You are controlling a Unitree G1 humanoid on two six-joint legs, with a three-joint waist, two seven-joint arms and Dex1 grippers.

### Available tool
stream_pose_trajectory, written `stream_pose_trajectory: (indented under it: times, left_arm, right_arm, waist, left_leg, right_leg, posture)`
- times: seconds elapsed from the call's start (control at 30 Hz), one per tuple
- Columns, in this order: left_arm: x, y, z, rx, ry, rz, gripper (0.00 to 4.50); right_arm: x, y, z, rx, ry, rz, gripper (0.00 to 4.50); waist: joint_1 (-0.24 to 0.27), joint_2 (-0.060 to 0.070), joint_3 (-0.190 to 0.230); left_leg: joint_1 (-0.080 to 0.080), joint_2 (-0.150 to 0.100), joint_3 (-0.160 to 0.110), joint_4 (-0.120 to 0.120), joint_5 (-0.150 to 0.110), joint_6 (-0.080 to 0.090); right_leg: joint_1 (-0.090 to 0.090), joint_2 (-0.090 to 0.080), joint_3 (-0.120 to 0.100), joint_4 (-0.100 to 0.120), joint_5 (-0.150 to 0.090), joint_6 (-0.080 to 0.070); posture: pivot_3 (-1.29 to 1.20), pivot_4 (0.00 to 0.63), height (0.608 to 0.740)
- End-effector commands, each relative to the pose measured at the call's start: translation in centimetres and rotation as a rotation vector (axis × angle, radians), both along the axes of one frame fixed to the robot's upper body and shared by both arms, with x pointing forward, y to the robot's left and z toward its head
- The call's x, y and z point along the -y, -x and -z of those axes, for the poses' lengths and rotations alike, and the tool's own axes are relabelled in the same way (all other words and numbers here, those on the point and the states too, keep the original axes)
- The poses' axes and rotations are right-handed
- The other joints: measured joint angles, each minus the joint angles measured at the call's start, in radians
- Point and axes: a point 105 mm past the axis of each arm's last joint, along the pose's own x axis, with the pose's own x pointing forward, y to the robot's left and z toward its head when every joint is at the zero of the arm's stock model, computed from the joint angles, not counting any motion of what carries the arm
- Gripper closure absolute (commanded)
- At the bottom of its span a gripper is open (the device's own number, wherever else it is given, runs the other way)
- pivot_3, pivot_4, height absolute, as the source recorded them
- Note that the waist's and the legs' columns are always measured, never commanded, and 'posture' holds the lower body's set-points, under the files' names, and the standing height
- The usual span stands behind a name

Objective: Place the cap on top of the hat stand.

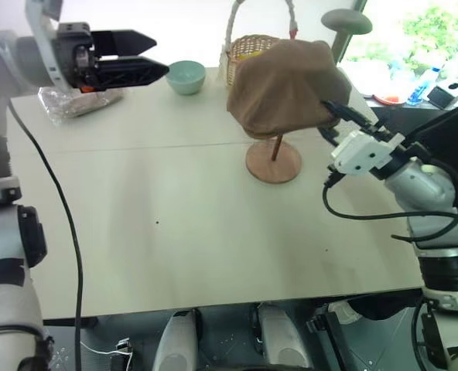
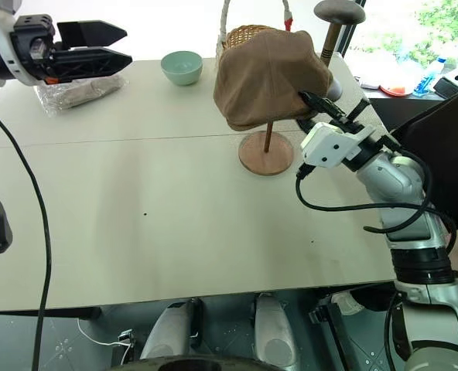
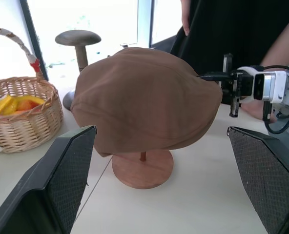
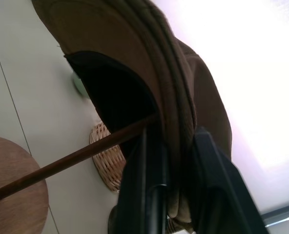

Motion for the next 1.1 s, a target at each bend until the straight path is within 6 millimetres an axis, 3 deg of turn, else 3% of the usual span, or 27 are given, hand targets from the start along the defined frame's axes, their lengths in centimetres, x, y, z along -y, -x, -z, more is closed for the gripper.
stream_pose_trajectory:
  times: [0.03,0.1,0.27,0.5,0.73,0.87,1.1]
  left_arm:
    - [-0.5,0.8,-1.2,0.053,0.010,-0.006,0.00]
    - [-0.6,0.7,-1.1,0.050,0.011,-0.009,0.00]
    - [-1.4,0.2,-0.6,0.037,0.013,-0.036,0.00]
    - [-3.2,0.5,-0.4,0.049,0.001,-0.076,0.00]
    - [-5.3,1.6,-0.7,0.067,-0.024,-0.128,0.00]
    - [-6.1,2.4,-0.7,0.068,-0.029,-0.155,0.00]
    - [-5.6,3.8,-0.7,0.061,-0.050,-0.131,0.00]
  right_arm:
    - [-0.3,1.1,-1.2,0.020,-0.034,-0.006,1.84]
    - [-0.2,1.6,-1.2,-0.015,-0.048,-0.009,0.84]
    - [0.3,4.6,-2.0,-0.250,-0.057,-0.127,0.84]
    - [4.7,7.0,-6.3,-0.702,-0.208,-0.254,0.84]
    - [8.3,6.0,-7.8,-0.974,-0.302,-0.298,0.84]
    - [9.3,4.5,-8.7,-1.001,-0.336,-0.307,0.84]
    - [10.2,3.3,-9.4,-1.027,-0.367,-0.332,0.84]
  waist:
    - [0.000,0.000,0.000]
    - [0.000,0.000,0.000]
    - [0.007,0.000,0.000]
    - [0.012,0.000,0.000]
    - [0.018,0.001,0.000]
    - [0.017,0.001,0.001]
    - [0.021,0.001,0.001]
  left_leg:
    - [0.000,0.000,0.000,0.000,0.000,0.000]
    - [0.000,0.000,0.000,0.000,0.000,0.000]
    - [0.000,0.000,0.000,0.000,0.000,0.000]
    - [0.002,0.000,0.000,0.000,0.000,0.000]
    - [0.003,0.001,0.002,0.000,0.000,0.000]
    - [0.002,0.001,0.002,-0.001,0.000,0.000]
    - [-0.007,0.000,0.002,0.000,0.000,0.000]
  right_leg:
    - [0.000,0.000,0.000,0.000,0.000,0.000]
    - [0.000,0.000,0.000,0.000,0.000,0.000]
    - [0.000,0.000,0.000,0.000,0.000,0.000]
    - [0.002,0.000,0.000,-0.001,-0.002,-0.003]
    - [0.003,-0.001,0.000,-0.002,-0.002,-0.004]
    - [0.001,-0.001,0.000,-0.003,-0.002,-0.004]
    - [-0.006,-0.001,0.000,-0.002,-0.002,-0.003]
  posture:
    - [0.00,0.150,0.740]
    - [0.00,0.150,0.740]
    - [0.00,0.150,0.740]
    - [0.00,0.150,0.740]
    - [0.00,0.150,0.740]
    - [0.00,0.150,0.740]
    - [0.00,0.150,0.740]
